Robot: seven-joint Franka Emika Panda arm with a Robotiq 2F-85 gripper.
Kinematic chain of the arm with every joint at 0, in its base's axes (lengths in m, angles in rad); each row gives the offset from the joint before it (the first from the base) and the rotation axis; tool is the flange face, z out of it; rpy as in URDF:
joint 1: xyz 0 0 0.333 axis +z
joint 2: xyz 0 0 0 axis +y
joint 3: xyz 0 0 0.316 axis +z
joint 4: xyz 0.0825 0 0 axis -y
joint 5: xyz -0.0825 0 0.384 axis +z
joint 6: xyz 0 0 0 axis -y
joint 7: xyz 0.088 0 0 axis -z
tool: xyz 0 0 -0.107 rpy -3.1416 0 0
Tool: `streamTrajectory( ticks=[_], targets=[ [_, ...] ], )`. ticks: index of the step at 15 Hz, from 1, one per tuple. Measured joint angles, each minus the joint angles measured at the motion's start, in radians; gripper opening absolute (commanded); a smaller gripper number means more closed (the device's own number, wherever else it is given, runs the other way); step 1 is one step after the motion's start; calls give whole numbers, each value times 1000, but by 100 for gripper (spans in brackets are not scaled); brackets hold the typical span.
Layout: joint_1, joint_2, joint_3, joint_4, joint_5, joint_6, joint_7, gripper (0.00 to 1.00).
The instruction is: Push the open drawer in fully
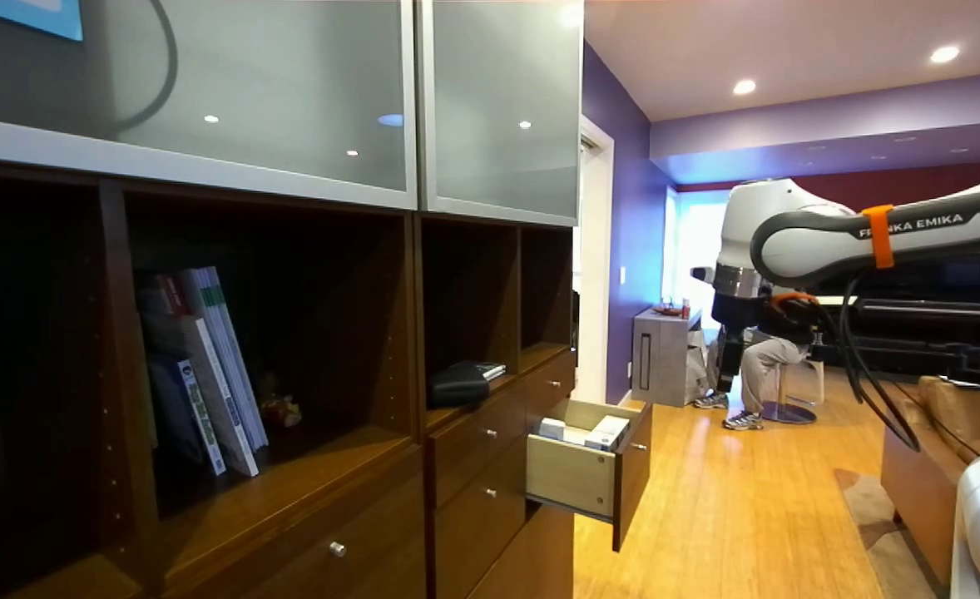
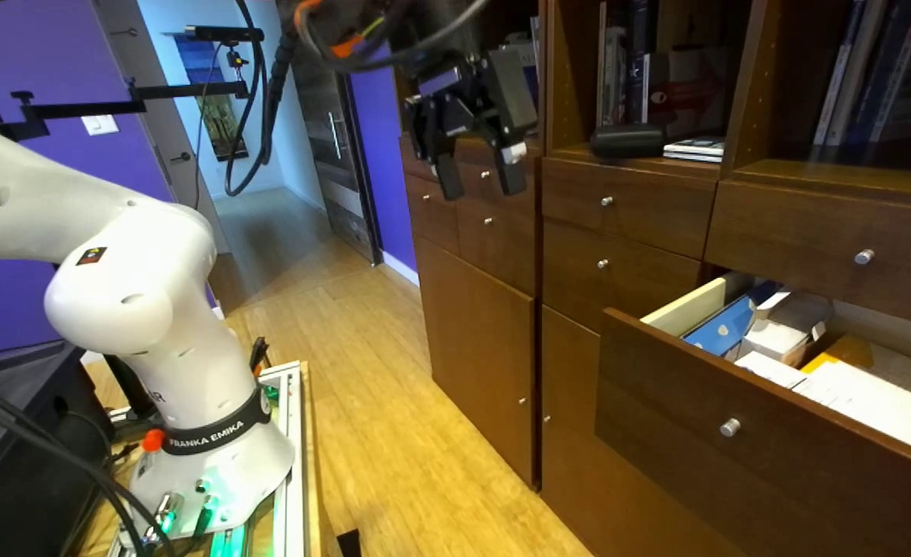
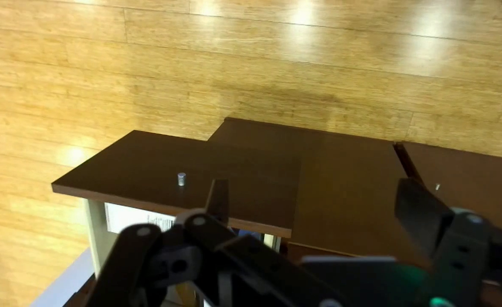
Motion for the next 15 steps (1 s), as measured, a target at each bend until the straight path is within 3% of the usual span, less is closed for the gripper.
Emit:
streamTrajectory(
  ticks=[4,7,10,15],
  targets=[
    [-5,87,-120,-36,-12,118,-193,100],
    [-47,152,-177,-67,-17,214,-295,100],
    [-81,204,-204,-86,-16,290,-344,100],
    [-82,211,-203,-86,-16,294,-345,100]
  ],
)
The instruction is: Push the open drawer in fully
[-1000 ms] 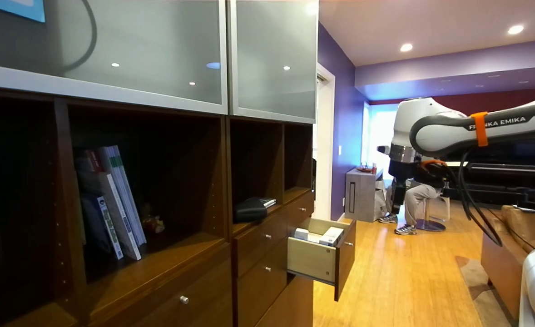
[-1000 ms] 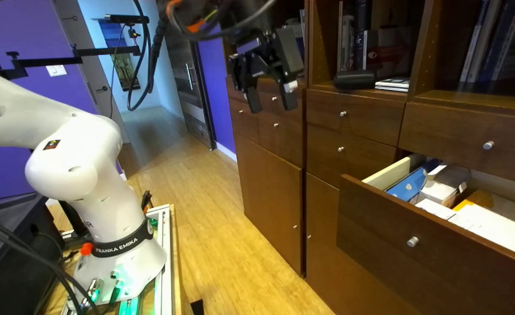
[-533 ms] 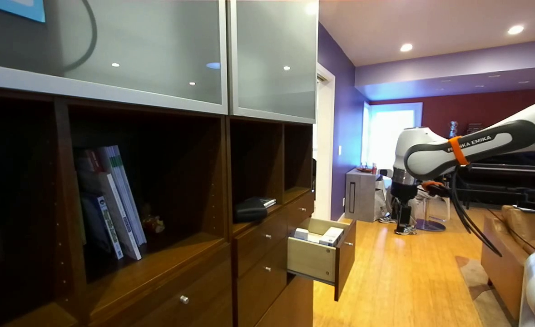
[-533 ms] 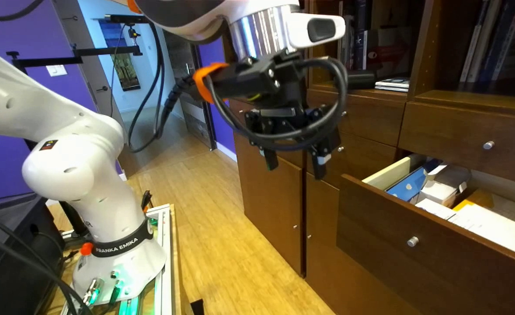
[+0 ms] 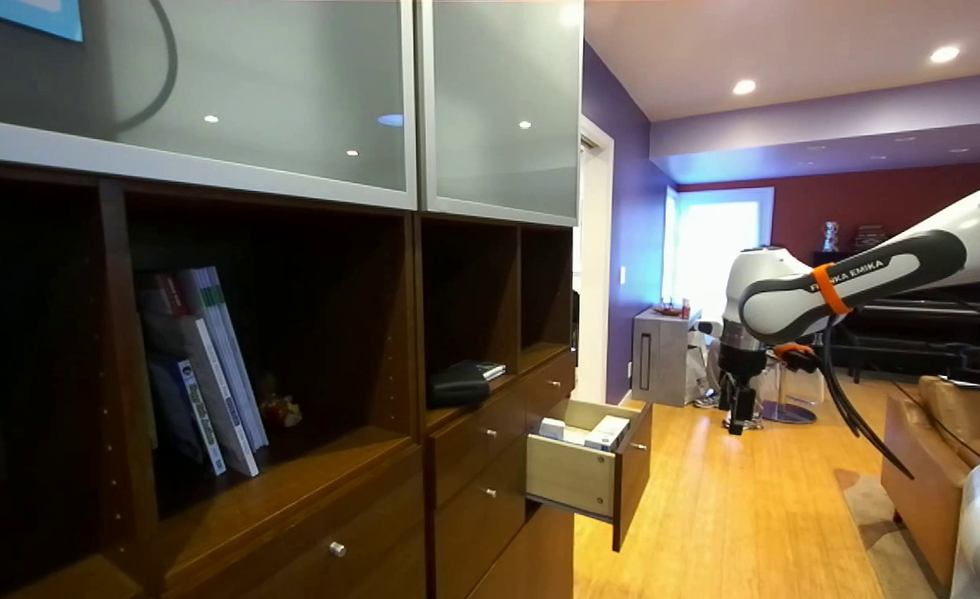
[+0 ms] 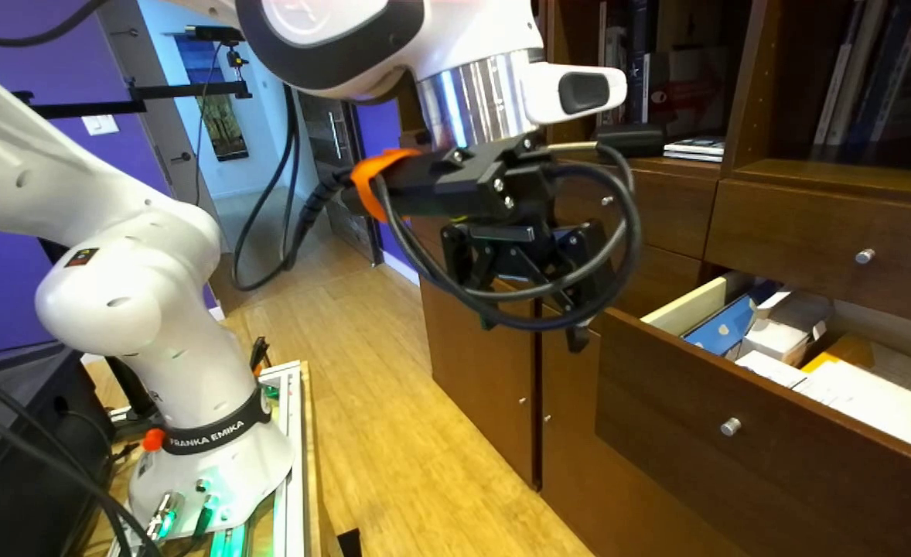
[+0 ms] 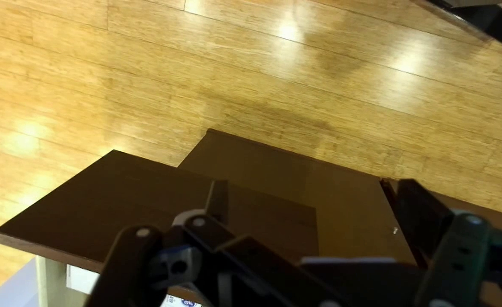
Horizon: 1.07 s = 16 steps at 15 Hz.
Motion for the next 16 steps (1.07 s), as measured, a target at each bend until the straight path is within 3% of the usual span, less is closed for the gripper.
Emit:
streamTrajectory(
  ticks=[4,12,16],
  targets=[
    [-13,45,12,6,31,44,25,100],
    [-11,376,25,116,242,310,50,100],
    [-19,506,42,190,365,357,26,100]
  ],
)
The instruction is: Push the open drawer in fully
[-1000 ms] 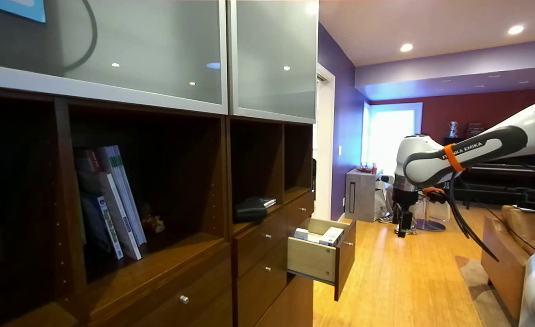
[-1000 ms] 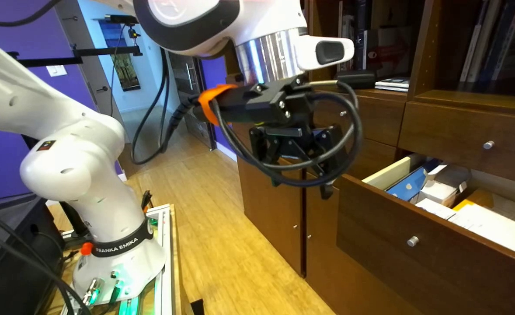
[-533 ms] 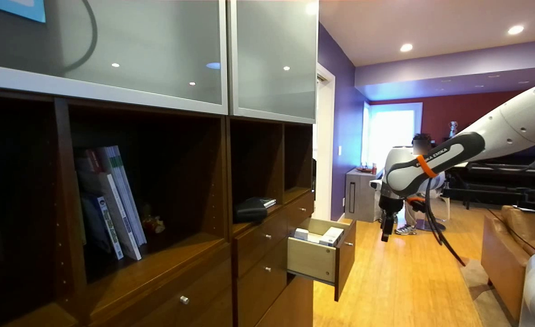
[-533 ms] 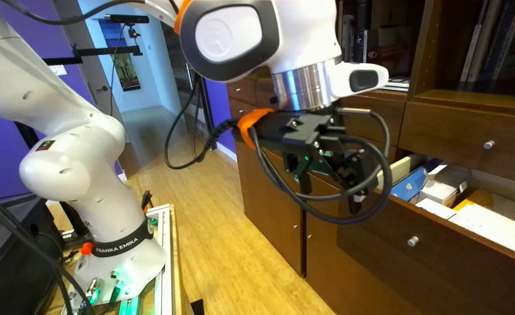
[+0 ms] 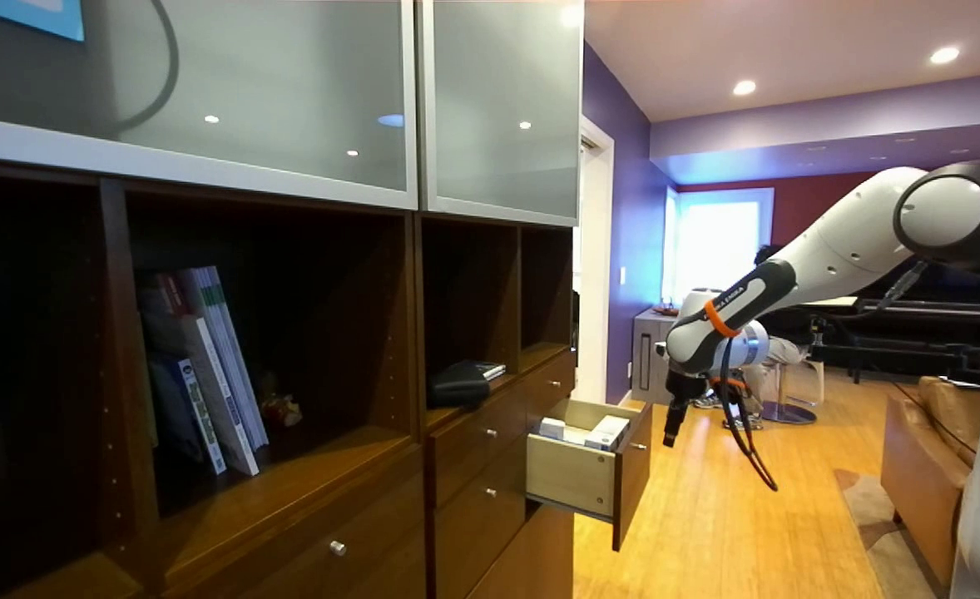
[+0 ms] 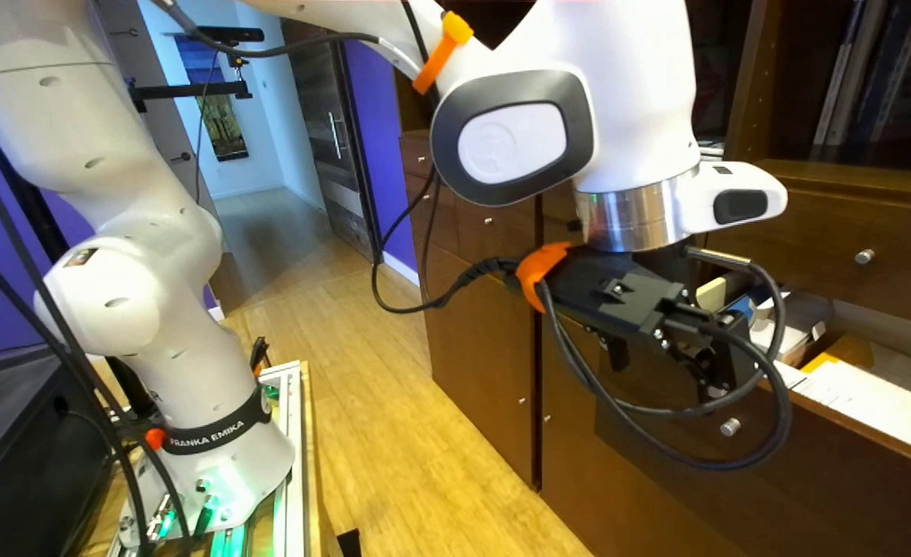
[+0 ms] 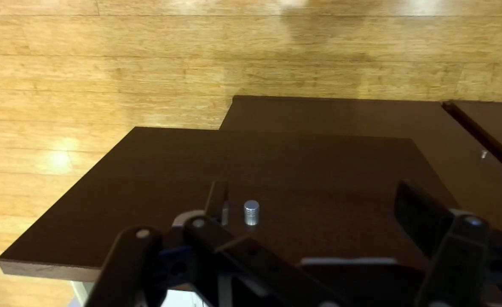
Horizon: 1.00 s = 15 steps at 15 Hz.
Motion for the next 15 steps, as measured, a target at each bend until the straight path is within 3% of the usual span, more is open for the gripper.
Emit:
streamTrajectory(
  ticks=[10,15],
  targets=[
    [-144,235,140,172,284,32,-179,100],
    [-213,300,216,235,359,32,-244,100]
  ],
)
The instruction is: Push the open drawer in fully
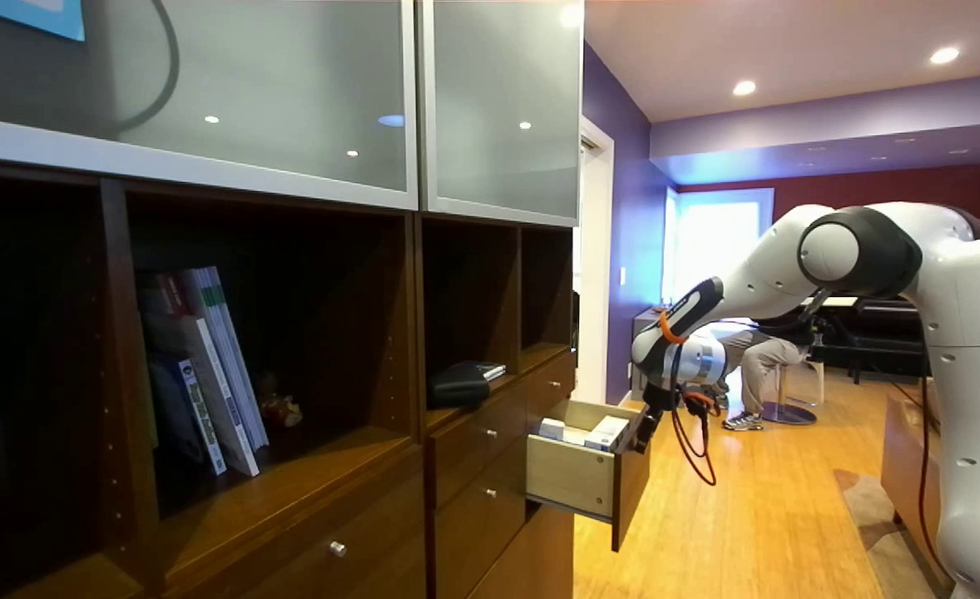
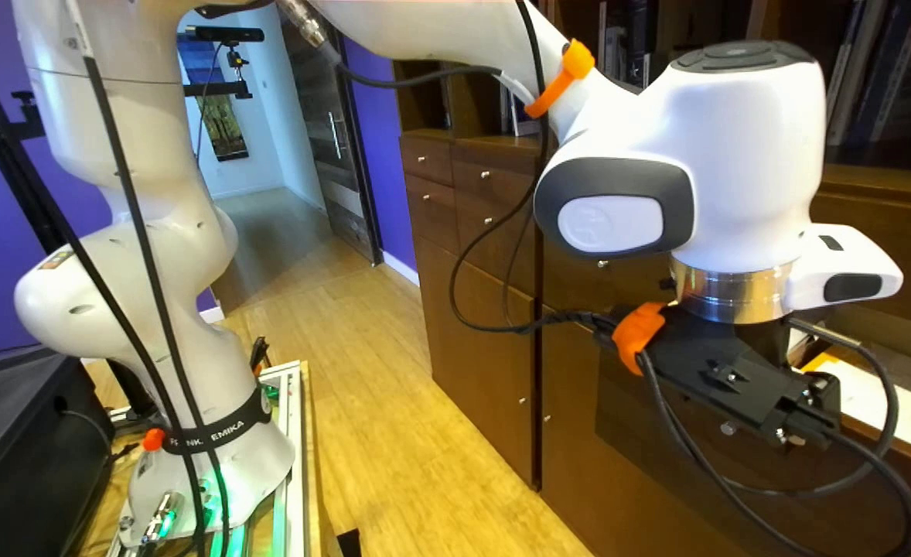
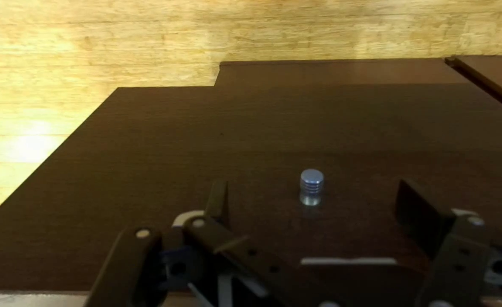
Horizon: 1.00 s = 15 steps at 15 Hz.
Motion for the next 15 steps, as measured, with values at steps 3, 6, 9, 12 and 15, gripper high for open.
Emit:
streamTrajectory(
  ticks=[3,6,9,12,15],
  targets=[
    [-32,21,38,21,52,0,-39,100],
    [-55,39,78,44,119,4,-86,100],
    [-70,58,121,69,202,12,-145,100],
    [-77,84,161,101,274,45,-229,100],
    [-77,111,176,129,293,65,-261,100]
  ],
)
